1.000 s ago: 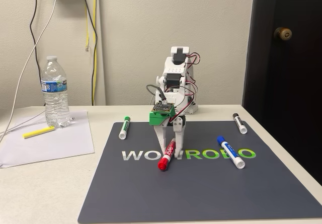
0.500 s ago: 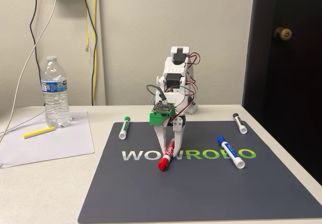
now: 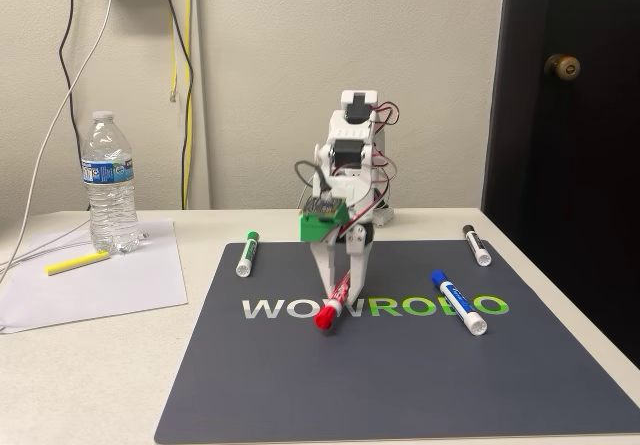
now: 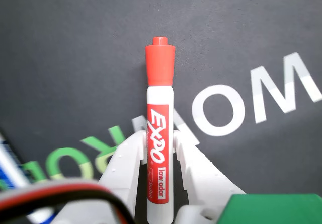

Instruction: Pick up the red marker.

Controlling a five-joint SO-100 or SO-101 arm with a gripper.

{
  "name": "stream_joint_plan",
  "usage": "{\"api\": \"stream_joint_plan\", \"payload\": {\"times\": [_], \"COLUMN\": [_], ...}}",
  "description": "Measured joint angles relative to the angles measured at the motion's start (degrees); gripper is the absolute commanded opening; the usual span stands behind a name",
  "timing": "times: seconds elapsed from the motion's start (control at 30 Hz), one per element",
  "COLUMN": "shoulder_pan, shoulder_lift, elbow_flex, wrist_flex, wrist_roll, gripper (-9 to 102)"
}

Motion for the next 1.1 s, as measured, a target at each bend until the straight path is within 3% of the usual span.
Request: {"api": "stream_joint_plan", "payload": {"times": [0.47,0.77,1.1], "shoulder_pan": [-6.33,-6.50,-5.54], "shoulder_lift": [28.12,40.96,49.57], "elbow_flex": [0.09,0.00,7.38], "wrist_flex": [9.93,8.79,5.27], "wrist_roll": [25.31,46.32,54.76], "gripper": [4,4,4]}}
